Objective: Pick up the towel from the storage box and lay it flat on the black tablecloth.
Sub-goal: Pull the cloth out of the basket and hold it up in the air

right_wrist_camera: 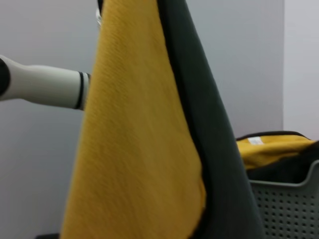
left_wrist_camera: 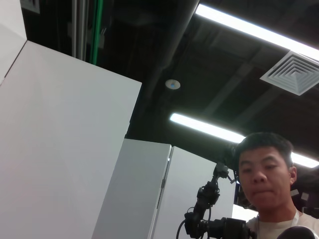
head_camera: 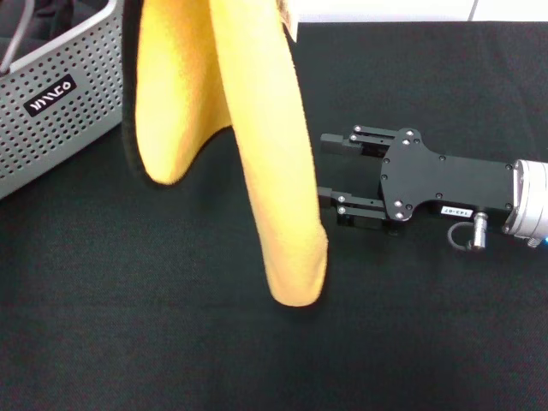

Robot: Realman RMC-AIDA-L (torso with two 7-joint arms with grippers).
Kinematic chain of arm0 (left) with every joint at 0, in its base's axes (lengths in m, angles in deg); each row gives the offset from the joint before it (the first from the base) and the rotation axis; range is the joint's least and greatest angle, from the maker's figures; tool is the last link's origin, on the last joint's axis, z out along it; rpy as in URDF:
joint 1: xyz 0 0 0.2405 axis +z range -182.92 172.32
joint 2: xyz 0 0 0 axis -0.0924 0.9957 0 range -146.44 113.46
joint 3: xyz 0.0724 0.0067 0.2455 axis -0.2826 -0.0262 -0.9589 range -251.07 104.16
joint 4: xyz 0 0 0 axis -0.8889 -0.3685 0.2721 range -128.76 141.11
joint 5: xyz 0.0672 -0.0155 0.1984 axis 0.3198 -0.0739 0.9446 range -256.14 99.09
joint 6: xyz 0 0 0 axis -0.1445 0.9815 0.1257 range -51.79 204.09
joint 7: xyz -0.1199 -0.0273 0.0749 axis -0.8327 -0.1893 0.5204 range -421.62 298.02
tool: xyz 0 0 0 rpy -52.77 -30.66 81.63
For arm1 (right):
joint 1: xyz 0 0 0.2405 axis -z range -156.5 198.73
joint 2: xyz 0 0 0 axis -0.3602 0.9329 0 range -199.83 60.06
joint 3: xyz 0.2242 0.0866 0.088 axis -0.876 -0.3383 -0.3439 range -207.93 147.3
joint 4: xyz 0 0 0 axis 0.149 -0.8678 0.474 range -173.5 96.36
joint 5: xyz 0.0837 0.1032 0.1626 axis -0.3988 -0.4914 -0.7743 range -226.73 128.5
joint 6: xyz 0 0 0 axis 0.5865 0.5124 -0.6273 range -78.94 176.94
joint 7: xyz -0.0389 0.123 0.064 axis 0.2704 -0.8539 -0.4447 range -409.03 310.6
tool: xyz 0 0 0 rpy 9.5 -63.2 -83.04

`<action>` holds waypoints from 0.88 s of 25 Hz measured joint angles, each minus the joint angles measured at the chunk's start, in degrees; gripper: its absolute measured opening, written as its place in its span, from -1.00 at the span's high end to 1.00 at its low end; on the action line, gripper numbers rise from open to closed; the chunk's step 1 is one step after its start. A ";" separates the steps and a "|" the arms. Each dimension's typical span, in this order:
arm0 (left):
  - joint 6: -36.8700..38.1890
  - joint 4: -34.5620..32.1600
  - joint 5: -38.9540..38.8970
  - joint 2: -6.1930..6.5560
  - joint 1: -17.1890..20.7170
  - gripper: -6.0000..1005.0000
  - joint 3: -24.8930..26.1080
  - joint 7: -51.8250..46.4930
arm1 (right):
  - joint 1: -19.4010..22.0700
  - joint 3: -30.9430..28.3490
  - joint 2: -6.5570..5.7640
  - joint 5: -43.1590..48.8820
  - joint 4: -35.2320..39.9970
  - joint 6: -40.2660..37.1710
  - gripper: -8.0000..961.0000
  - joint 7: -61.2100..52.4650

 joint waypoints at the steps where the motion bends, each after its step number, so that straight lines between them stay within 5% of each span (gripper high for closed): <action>1: 0.00 0.00 -0.11 0.03 -0.15 0.96 0.05 0.00 | 0.05 0.03 0.00 -0.14 -0.07 0.50 -0.32 0.13; 7: 0.00 0.28 -1.30 0.23 -0.71 0.97 0.15 0.12 | -0.30 0.71 0.00 -0.61 -0.11 2.40 -0.32 0.36; 15: -0.10 0.37 -3.37 -0.15 -1.15 0.97 0.74 0.03 | -0.90 21.45 0.00 -16.76 3.83 10.96 -0.32 3.89; 22: -0.39 1.06 -3.92 -0.30 -0.28 0.97 0.79 0.43 | 1.02 26.28 0.00 -18.05 9.14 12.23 -0.32 4.25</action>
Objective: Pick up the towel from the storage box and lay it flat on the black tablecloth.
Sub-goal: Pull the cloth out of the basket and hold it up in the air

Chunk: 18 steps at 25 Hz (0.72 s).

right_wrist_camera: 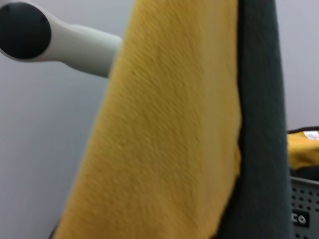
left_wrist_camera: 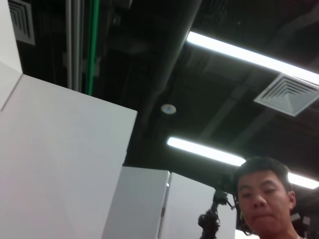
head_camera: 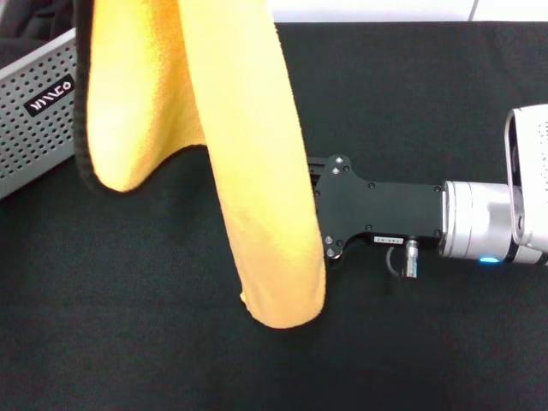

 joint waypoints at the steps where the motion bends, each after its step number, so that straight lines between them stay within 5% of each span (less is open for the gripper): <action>1: -0.02 0.64 0.00 -0.01 0.08 0.97 0.13 0.11 | 0.60 0.04 0.00 -0.01 0.94 -0.08 -0.32 0.03; 12: -0.06 5.86 0.76 0.84 1.08 0.97 1.64 1.79 | 5.82 -3.34 0.07 -0.14 5.27 -0.86 -0.32 0.41; 18: -0.06 5.94 1.01 0.95 2.87 0.97 2.11 2.54 | 8.91 -9.38 -0.19 -0.13 4.73 -7.79 -0.32 1.33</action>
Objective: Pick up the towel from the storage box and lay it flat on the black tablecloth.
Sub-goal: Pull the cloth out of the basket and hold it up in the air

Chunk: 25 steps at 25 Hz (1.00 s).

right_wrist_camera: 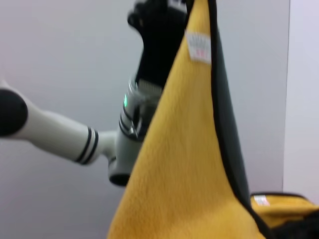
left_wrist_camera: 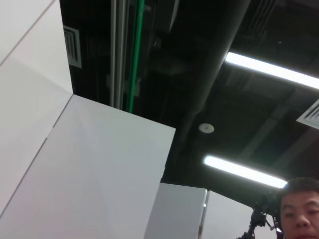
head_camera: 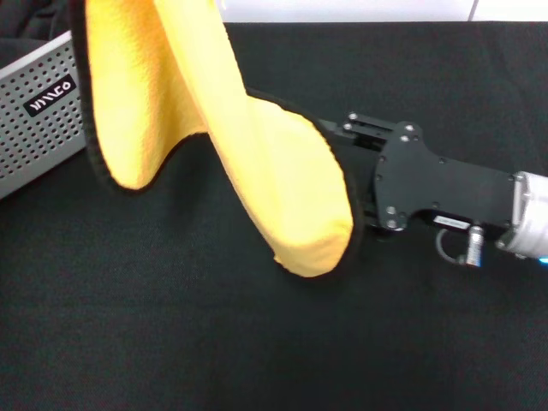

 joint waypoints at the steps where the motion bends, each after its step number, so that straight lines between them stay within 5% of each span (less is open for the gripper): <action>1: 0.00 0.02 0.03 0.00 0.25 0.97 0.04 0.16 | 0.26 -0.50 -0.03 0.07 -0.22 -1.24 -0.32 0.24; 12: 0.01 0.05 0.68 0.08 1.03 0.97 0.14 0.55 | -1.26 -1.39 -0.53 9.26 -1.74 -12.02 -0.32 1.06; 25: 0.25 -0.05 8.18 1.47 0.97 0.97 0.14 0.79 | -2.20 -6.36 -4.25 16.52 -0.79 -20.95 -0.32 0.65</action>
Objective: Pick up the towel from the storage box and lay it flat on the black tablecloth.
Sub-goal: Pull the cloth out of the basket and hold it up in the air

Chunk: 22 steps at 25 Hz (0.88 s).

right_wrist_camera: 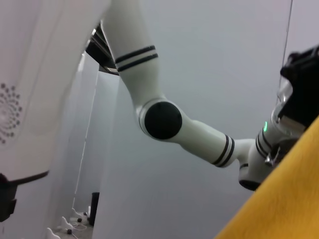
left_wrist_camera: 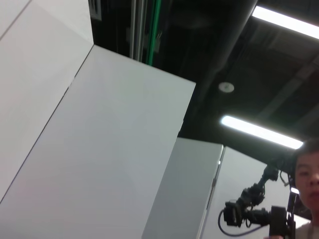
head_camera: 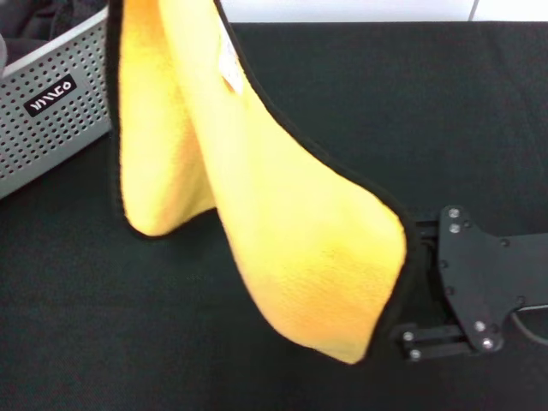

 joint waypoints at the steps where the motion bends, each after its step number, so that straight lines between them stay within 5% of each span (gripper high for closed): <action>1: 0.02 -0.03 0.42 0.02 0.04 0.97 0.00 0.29 | 0.00 -2.00 -0.03 1.68 -0.13 -1.39 -0.32 -0.02; 7: 0.11 -0.10 1.33 0.30 0.13 0.97 0.00 1.16 | 0.27 -8.91 0.02 7.44 -0.63 -5.03 -0.32 -1.27; 22: 0.11 -0.70 1.46 2.35 -2.93 0.97 -0.12 1.84 | -1.26 -10.16 -0.38 13.29 -0.73 -4.68 -0.32 -2.40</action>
